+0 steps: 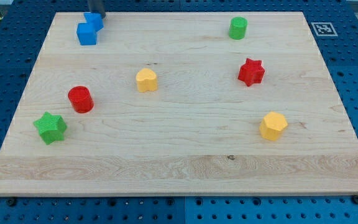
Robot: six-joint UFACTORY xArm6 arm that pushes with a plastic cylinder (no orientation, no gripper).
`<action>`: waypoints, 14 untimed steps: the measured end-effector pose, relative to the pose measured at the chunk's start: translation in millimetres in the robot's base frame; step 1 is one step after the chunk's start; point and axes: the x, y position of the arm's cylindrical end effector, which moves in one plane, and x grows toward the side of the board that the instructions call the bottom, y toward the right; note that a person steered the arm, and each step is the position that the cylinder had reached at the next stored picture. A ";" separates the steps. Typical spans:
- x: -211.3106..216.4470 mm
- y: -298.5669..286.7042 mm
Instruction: Move the yellow heart towards the yellow hexagon
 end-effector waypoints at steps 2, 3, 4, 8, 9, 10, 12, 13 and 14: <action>-5.6 36.2; -5.3 88.4; -5.3 118.8; 43.8 198.9; 61.2 190.4; 103.1 155.7; 191.6 107.8; 213.8 107.7; 232.1 105.9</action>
